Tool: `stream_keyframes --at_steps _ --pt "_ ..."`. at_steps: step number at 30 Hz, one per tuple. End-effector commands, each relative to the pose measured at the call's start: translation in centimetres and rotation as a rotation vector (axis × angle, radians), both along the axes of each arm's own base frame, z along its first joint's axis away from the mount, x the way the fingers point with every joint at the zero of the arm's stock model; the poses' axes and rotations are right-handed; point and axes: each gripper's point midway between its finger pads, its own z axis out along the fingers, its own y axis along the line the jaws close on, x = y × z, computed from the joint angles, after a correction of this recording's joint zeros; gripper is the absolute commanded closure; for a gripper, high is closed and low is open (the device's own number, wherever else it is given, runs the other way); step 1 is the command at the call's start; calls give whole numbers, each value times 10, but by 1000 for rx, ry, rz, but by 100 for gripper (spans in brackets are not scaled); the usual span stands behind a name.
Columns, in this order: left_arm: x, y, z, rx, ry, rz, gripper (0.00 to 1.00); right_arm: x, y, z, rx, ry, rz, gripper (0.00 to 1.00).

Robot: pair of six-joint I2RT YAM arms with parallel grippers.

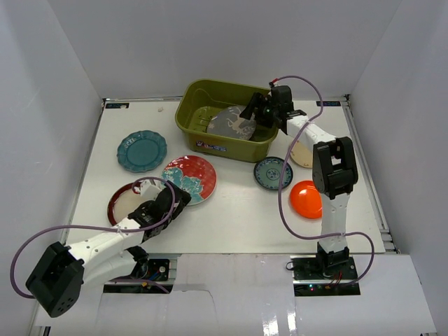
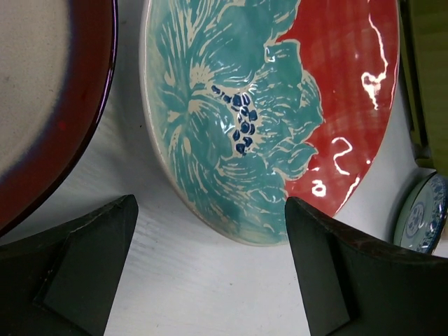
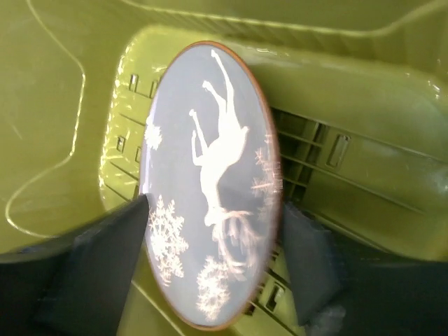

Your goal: Place the plates into the plastic bin on the countertop

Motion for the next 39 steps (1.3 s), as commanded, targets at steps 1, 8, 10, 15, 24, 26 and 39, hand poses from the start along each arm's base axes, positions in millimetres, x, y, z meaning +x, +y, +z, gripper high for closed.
stream_keyframes --at_steps 1,8,10,15,24,26,39 --pt "3 10 -9 8 -8 67 2 13 -2 65 -36 -176 -15 17" --pt "13 9 -22 -8 -32 111 21 -18 -8 110 -28 -253 21 6" --pt "13 12 -29 9 -26 124 24 -31 -8 115 -29 -265 57 10" --pt "12 21 -42 28 -39 151 37 -76 -4 141 19 -286 163 10" --pt "6 26 -43 60 -75 94 87 -177 -20 142 132 -320 222 10" --pt "3 29 -42 74 -79 84 100 -207 -28 134 144 -328 223 10" --pt "-11 -28 41 -214 -364 -254 100 -357 -15 0 290 -27 295 10"
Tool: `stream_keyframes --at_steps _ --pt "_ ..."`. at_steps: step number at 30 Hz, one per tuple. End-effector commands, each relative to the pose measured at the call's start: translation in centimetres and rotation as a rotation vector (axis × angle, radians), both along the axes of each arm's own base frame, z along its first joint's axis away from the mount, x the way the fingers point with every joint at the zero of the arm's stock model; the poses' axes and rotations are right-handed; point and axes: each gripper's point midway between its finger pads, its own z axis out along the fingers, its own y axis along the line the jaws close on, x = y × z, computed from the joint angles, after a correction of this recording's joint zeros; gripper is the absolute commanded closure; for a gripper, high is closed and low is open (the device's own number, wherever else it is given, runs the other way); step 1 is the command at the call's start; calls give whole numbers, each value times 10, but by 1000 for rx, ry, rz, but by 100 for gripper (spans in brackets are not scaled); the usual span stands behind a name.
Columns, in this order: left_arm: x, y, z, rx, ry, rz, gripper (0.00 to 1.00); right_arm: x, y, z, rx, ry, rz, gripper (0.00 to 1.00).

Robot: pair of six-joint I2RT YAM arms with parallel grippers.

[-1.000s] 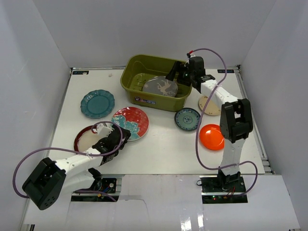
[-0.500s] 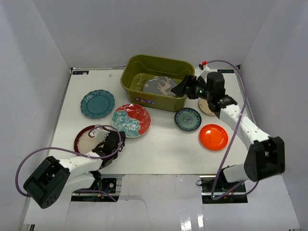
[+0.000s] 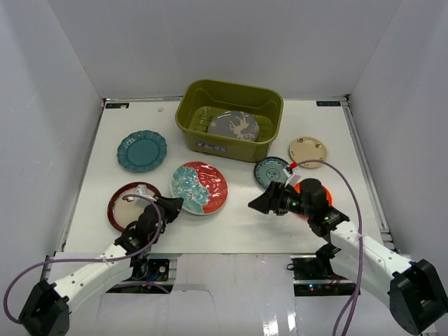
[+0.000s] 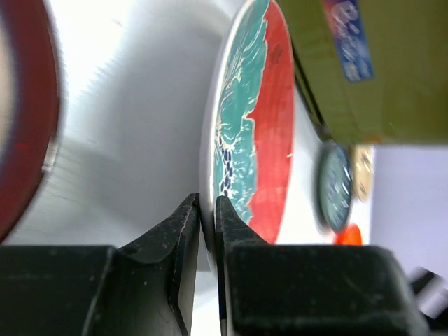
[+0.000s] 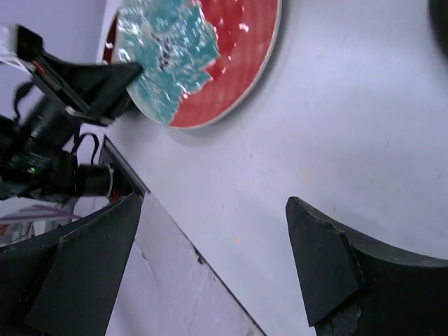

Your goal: Place the plates into the plastic bin on the countertop

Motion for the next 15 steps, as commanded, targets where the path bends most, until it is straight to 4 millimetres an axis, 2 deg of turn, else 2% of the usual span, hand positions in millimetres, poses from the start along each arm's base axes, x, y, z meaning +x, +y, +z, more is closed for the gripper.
stream_keyframes --at_steps 1,2,6,15 --pt "-15 -33 27 -68 -82 -214 100 -8 14 -2 74 27 -1 10" --pt "-18 -37 30 -87 -91 -236 100 -9 18 -1 89 20 4 10" --pt "-29 -52 54 -157 -142 -333 100 -8 23 -21 50 60 6 10" --pt "-55 -80 88 -273 -167 -534 100 -6 26 -54 14 117 11 10"
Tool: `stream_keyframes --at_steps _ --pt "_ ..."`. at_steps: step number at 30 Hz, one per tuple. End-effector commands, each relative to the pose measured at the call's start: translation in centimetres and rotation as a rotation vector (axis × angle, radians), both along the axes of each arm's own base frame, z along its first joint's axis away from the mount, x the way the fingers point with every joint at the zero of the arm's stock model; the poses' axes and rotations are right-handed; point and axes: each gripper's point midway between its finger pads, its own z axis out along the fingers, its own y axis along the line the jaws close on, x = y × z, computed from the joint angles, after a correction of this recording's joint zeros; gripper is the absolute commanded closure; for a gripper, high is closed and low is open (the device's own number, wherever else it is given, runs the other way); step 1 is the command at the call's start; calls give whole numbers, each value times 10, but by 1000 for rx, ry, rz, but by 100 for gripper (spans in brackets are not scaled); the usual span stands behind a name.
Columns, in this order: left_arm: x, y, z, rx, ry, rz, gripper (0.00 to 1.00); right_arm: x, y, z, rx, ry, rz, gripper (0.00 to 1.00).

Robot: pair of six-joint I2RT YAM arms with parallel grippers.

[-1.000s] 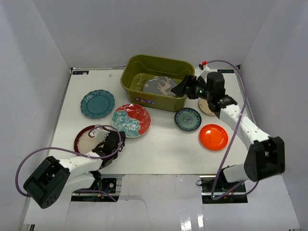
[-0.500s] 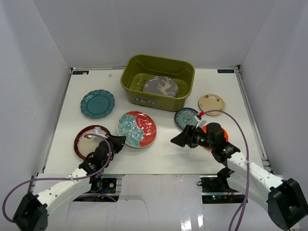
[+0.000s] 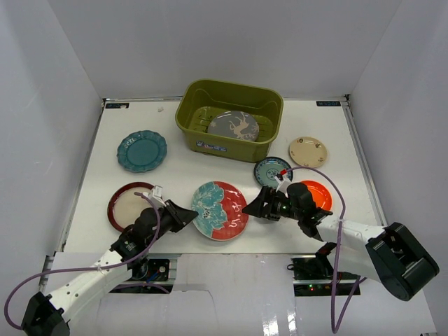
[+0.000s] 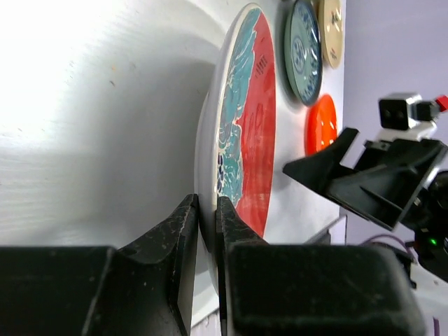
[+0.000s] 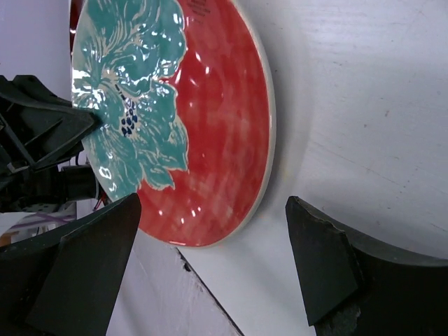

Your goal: Place the plates into the plastic bin on the countertop

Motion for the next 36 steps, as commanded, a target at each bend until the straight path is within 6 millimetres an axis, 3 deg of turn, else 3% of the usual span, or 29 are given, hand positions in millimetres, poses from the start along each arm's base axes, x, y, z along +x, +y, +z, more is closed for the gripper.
stream_keyframes --at_steps 1,5,10,13,15,17,18,21,22,23,24,26,27,28,30,31,32,33,34,35,36 --pt "-4 -27 84 -227 -157 -115 100 9 2 3 10 -55 -21 10" --pt "-7 -31 102 -267 -185 -141 100 7 -7 -5 -31 -75 -29 10" --pt "-13 -40 113 -331 -188 -197 100 -4 -2 -2 -4 -85 41 10" --pt "-15 -45 121 -361 -201 -224 100 -8 -4 -11 -21 -53 47 10" --pt "-16 -47 135 -377 -222 -240 100 -10 -4 -13 -12 -54 45 10" --pt "-16 -50 143 -377 -231 -259 100 -12 -3 -8 18 -57 50 2" --pt "-16 -51 145 -375 -236 -261 100 -14 0 -2 50 -72 66 5" --pt "-15 -54 148 -365 -236 -275 100 -13 4 17 115 -93 63 58" --pt "-12 -54 146 -354 -233 -261 100 -12 5 26 139 -111 57 80" --pt "-9 -52 138 -317 -208 -246 100 -11 5 32 160 -106 47 88" --pt "-5 -51 146 -304 -217 -225 97 -10 5 38 176 -118 43 92" --pt "5 -45 139 -227 -207 -173 79 -7 6 61 227 -163 32 92" --pt "10 -43 154 -217 -235 -158 70 -6 5 67 237 -165 25 92" --pt "13 -41 158 -194 -245 -144 48 -2 6 81 253 -192 18 92" --pt "27 -35 151 -69 -244 -103 29 2 5 106 273 -256 10 92" --pt "33 -32 176 -44 -285 -81 24 5 6 125 278 -278 8 92" --pt "42 -25 175 31 -281 -43 17 7 5 140 286 -308 0 92" --pt "64 -10 175 159 -310 56 14 12 4 151 282 -328 -18 92" --pt "76 1 203 187 -345 137 11 17 2 158 265 -339 -29 92" --pt "87 12 204 254 -338 198 7 24 3 191 294 -394 -36 92" --pt "105 24 201 352 -335 279 6 28 3 204 300 -414 -39 92"
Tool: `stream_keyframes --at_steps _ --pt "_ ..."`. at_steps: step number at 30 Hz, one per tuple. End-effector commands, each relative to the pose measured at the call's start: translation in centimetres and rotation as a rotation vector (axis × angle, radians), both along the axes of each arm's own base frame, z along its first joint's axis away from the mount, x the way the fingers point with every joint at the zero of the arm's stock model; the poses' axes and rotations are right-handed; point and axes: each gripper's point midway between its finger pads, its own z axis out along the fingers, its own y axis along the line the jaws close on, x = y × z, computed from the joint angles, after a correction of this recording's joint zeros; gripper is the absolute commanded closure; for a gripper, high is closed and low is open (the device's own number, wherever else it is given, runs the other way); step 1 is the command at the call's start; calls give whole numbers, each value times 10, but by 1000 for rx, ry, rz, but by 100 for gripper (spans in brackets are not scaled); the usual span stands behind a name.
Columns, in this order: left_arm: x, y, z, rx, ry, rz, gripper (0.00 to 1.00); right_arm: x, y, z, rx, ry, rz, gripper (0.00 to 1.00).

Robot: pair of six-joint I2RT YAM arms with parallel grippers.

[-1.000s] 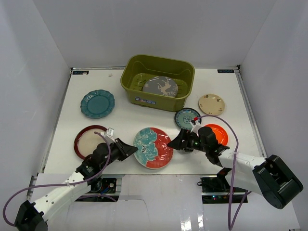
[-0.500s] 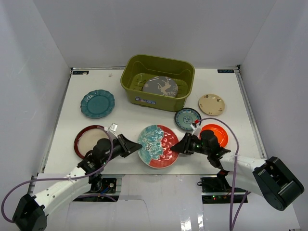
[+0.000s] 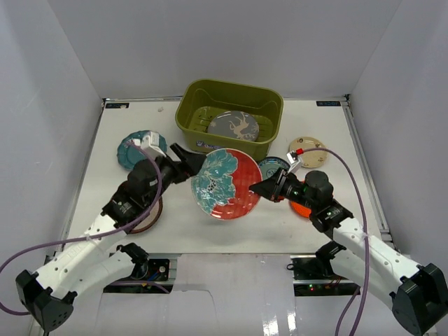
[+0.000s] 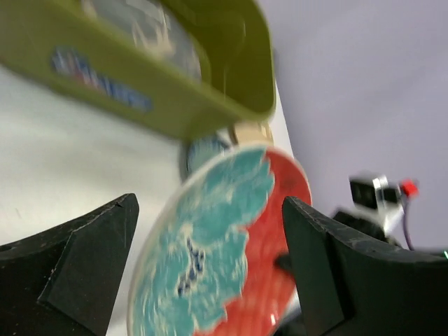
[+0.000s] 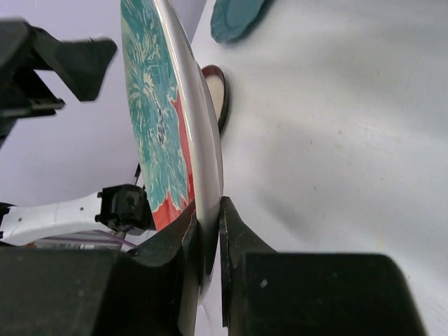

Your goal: Place the plates into the plastic bin on the countertop

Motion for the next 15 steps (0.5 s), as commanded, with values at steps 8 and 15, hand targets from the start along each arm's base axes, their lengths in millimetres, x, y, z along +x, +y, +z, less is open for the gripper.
stream_keyframes --at_steps 8,15 --pt "116 120 29 157 -36 465 6 85 -16 177 137 -290 -94 92" --pt "155 207 -41 -47 254 517 9 188 -12 222 92 -338 -172 92"
